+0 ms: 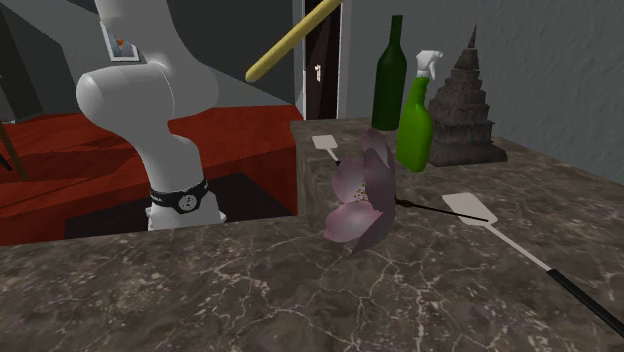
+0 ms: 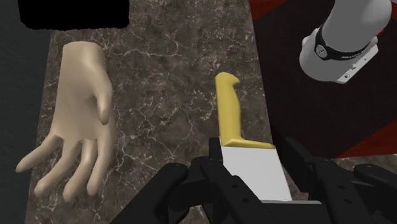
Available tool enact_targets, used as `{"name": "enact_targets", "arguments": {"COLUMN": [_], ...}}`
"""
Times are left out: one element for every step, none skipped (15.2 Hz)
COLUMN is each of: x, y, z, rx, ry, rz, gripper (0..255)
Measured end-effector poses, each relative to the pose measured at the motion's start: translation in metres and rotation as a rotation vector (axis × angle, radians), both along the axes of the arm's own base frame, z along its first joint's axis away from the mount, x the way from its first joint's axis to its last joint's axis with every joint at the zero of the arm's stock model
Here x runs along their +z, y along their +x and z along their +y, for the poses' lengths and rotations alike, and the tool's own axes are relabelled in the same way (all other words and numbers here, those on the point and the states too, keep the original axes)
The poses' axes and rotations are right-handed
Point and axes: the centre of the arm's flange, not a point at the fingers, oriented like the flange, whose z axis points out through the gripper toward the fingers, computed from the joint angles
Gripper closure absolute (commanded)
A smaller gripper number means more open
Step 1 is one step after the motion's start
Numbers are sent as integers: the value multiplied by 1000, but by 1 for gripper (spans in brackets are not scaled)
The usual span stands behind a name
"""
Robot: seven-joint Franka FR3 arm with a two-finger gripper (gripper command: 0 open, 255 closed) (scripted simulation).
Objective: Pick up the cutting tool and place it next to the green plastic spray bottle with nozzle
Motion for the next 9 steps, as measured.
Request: {"name": "enact_targets", "arguments": {"x": [0,0,0,1,1,0,0,-1,-4], "y": [-3,-9,-15,-18,-21,-29,-35,-40,-45], "z": [12,23,34,46,57,70,81,92,105], "rx": [0,0,0,0,0,0,-1,0,0], "ry": [0,0,0,0,0,0,0,0,0], "rz": [0,0,0,-1,0,0,0,0,0], "gripper": [255,255,255,255,255,255,255,255,255]}}
